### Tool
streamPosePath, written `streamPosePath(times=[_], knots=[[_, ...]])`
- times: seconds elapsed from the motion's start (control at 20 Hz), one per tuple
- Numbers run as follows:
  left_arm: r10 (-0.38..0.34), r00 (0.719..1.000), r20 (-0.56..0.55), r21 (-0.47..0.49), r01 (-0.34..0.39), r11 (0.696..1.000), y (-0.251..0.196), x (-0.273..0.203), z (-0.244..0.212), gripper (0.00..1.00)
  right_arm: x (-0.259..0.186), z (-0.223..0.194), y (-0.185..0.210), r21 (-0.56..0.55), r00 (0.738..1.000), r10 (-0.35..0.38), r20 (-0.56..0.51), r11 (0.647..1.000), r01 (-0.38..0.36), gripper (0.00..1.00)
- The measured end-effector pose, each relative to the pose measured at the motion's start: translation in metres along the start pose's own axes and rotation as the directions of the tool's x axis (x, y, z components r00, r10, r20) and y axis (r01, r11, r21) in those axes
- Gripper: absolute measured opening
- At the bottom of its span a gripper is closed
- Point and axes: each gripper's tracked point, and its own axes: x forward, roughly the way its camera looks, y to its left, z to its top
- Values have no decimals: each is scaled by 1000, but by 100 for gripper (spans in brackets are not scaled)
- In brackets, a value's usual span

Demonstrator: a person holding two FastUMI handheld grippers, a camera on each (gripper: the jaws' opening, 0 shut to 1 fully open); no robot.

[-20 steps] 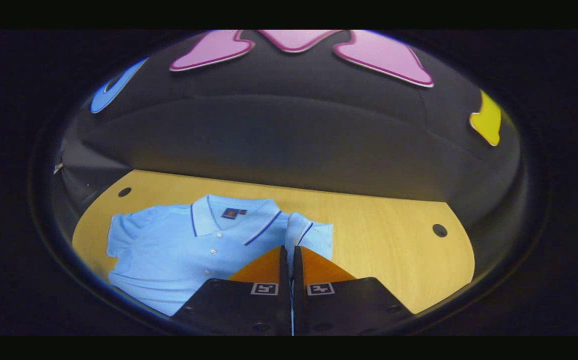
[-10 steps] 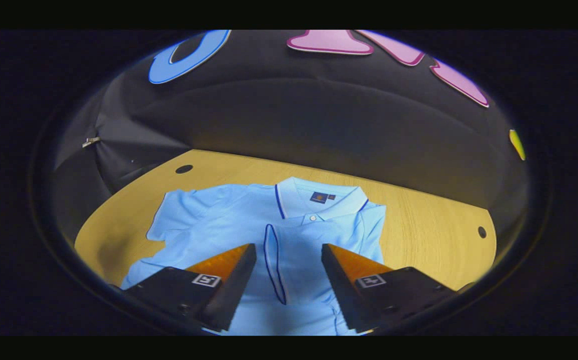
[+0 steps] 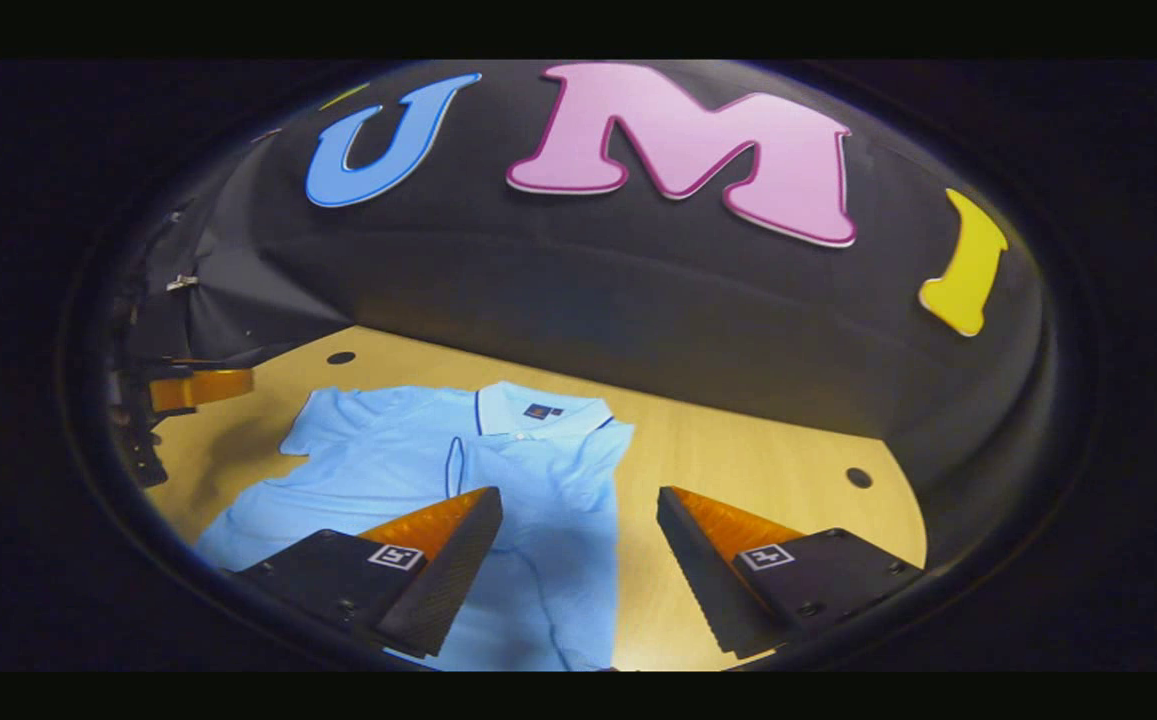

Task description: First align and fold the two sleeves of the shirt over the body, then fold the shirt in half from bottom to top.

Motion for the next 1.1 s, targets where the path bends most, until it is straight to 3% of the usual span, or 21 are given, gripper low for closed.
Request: streamPosePath(times=[0.4,0.55,0.65,0.8,1.05,1.1], knots=[[41,989,-145,73,-31,997,11,108,-25,97,-55,-8,-73,61,997,-77,9,995,77,98],[44,975,-217,87,-26,996,10,128,-43,97,-61,-25,-87,80,996,-93,-5,992,93,98],[31,978,-206,88,-13,996,7,137,-42,99,-65,-33,-95,96,994,-105,-21,990,106,98],[0,976,-219,98,22,995,-3,138,-43,86,-71,-45,-101,134,993,-109,-51,984,115,98],[-40,976,-214,118,66,991,-23,142,-42,16,-70,-60,-109,168,990,-117,-79,977,129,98],[-36,977,-211,116,62,991,-23,142,-41,12,-71,-61,-110,174,990,-117,-80,976,129,96]])
